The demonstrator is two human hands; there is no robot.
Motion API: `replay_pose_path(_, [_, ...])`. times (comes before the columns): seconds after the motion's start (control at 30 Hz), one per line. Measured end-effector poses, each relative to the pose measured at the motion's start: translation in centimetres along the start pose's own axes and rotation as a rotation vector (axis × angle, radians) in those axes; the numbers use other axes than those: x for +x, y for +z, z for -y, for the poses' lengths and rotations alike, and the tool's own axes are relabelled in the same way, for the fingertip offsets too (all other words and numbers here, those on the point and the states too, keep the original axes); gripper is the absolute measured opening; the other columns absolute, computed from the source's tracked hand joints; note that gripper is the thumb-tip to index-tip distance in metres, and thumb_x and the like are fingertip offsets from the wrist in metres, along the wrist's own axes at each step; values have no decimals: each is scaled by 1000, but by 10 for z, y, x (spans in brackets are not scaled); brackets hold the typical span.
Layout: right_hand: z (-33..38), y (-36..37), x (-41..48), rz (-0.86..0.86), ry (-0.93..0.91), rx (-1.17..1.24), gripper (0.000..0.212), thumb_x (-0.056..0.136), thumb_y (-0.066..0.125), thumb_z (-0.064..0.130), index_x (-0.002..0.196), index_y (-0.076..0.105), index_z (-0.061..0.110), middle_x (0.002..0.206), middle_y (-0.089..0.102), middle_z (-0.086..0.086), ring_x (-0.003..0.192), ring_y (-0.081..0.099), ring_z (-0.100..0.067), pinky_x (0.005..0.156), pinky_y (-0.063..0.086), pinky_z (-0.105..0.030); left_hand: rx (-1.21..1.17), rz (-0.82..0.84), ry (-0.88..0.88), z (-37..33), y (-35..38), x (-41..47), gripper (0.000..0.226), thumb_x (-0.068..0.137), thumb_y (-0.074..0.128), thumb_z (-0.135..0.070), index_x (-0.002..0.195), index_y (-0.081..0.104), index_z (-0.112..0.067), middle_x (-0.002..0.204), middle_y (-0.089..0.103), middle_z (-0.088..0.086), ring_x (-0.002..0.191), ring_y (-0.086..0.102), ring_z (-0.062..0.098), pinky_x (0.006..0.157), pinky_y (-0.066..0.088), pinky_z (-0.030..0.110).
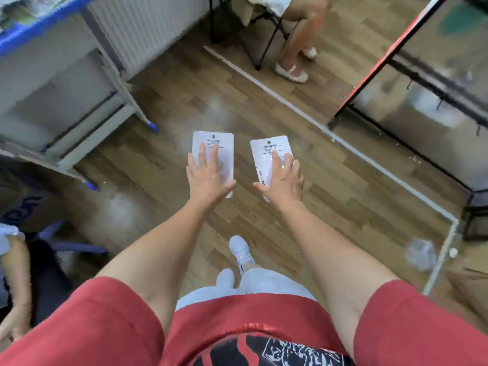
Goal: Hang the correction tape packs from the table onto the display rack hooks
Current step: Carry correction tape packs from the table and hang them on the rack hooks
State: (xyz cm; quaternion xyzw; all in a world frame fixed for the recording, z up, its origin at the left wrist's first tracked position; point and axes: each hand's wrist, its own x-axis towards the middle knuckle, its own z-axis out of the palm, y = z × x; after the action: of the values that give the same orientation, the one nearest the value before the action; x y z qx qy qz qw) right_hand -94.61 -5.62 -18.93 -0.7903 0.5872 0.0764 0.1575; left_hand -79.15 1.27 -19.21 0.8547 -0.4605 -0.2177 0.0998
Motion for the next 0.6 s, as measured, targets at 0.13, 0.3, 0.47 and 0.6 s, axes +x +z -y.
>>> replay_pose_path(0.13, [-44,10,-53,-73,227,105,91,82,63,57,150,16,21,151,17,-10,134,23,-32,99,36,-44,-21,61,140,-29,25,-32,98,80,69,-45,153,8,-22,160,-1,6,144,0,42,116,11,46])
replay_pose_path(0.3, [-99,22,-124,-128,451,192,91,81,64,57,150,17,23,150,18,-9,135,23,-31,100,35,-43,55,102,302,-72,52,-71,98,81,70,-45,153,9,-21,160,0,8,144,2,41,116,11,44])
replay_pose_path(0.47, [-175,12,-176,-220,636,223,90,82,64,56,151,17,22,151,18,-10,134,25,-32,101,34,-43,113,145,507,-144,88,-113,99,79,69,-47,153,9,-19,160,-1,11,145,3,39,117,7,44])
replay_pose_path(0.6, [-239,0,-206,-298,740,268,89,82,64,55,151,17,22,151,18,-10,135,24,-32,101,34,-43,132,194,635,-209,118,-142,101,79,70,-47,153,6,-20,160,-3,10,146,-1,37,118,3,43])
